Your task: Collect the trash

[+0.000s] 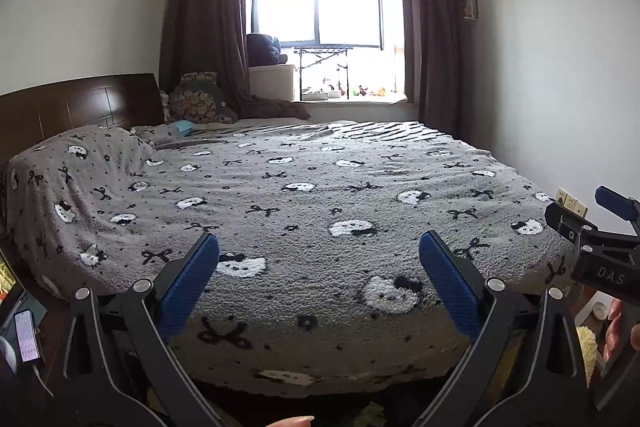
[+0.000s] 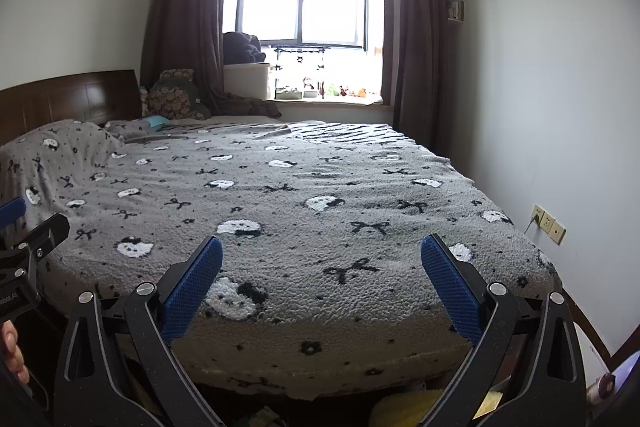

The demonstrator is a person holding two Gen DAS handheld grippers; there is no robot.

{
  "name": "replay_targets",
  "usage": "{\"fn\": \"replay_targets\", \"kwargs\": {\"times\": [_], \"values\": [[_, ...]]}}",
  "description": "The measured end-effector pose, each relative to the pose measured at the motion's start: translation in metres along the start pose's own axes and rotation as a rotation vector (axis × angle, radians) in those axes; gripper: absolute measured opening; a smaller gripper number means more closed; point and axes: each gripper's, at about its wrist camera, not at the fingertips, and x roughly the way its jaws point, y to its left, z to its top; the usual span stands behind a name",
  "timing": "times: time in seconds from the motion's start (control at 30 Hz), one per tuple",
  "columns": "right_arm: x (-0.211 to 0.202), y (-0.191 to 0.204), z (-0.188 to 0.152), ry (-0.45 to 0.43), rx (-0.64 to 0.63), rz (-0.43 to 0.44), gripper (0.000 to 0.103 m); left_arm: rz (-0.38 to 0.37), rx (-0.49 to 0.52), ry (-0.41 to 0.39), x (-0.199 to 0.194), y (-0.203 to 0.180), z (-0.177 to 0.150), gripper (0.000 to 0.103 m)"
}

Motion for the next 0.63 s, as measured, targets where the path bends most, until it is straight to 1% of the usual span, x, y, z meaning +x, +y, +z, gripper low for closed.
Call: {"fn": "replay_targets", "kwargs": {"times": [0.1, 0.3, 0.47, 0.63], "values": [[0.0001, -0.0002, -0.0003, 0.000, 0.001, 0.000, 0.100, -0.013, -0.003, -0.001, -0.0003, -0.0007, -0.0004, 0.095], [0.0003, -0.0002, -0.0009, 0.005, 0.001, -0.001, 0.100, -0.008, -0.002, -0.009, -0.0027, -0.0019, -0.0014, 0.095], [0.0010, -0.0009, -0.0008, 0.003, 0.002, 0.000, 0.100, 0.002, -0.005, 0.001, -0.0014, -0.0014, -0.0013, 0.095], [0.0021, -0.0009, -0.0009, 0.007, -0.001, 0.001, 0.100, -0.004, -0.018, 0.013, -0.0011, 0.0011, -0.0009, 0.095]]}}
